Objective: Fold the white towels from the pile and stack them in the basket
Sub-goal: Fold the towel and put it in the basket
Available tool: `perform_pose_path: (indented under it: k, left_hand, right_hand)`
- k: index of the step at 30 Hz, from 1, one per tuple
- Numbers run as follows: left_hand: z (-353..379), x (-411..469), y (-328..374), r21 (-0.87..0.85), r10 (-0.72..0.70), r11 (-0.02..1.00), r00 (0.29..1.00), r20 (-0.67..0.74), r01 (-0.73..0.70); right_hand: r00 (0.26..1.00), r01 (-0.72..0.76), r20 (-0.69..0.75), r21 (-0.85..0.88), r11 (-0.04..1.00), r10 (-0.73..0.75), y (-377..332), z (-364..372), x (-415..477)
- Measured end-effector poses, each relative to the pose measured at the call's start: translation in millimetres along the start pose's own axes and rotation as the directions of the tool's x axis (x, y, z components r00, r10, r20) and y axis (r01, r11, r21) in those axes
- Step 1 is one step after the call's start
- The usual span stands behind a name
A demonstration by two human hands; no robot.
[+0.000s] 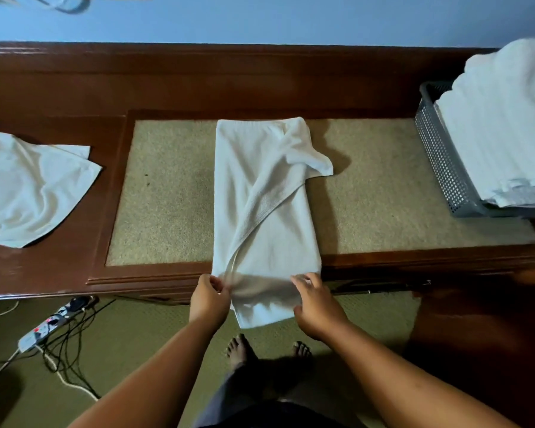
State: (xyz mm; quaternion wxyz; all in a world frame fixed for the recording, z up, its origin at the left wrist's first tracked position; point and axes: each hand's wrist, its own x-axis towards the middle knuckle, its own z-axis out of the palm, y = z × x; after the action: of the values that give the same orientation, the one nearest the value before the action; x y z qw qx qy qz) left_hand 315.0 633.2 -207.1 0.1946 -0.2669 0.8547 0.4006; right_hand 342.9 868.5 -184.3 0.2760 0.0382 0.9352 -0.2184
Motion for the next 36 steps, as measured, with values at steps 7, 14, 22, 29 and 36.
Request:
perform_pose_path:
  k: [7,14,22,29,36]
  left_hand:
    - [5,-23,25,0.329,0.322,0.883,0.942,0.089,-0.334]
    - [26,-45,39,0.499,0.391,0.721,0.877,0.281,-0.481]
    - [45,-35,35,0.561,0.390,0.643,0.854,0.345,-0.521]
    - [37,39,66,0.680,0.400,0.496,0.837,0.374,-0.541]
    - [20,130,121,0.681,0.436,0.443,0.804,0.404,-0.583]
  right_hand:
    - [0.995,0.079,0.066,-0.111,0.991,-0.072,15,-20,5]
    - [0.983,0.172,0.093,-0.160,0.972,-0.158,30,-38,12]
    - [0.965,0.252,0.146,-0.277,0.927,-0.219,35,-35,32]
    - [0.971,0.225,0.156,-0.319,0.921,-0.183,12,-58,97]
    - [0.976,0.199,0.147,-0.305,0.931,-0.161,-4,-83,150]
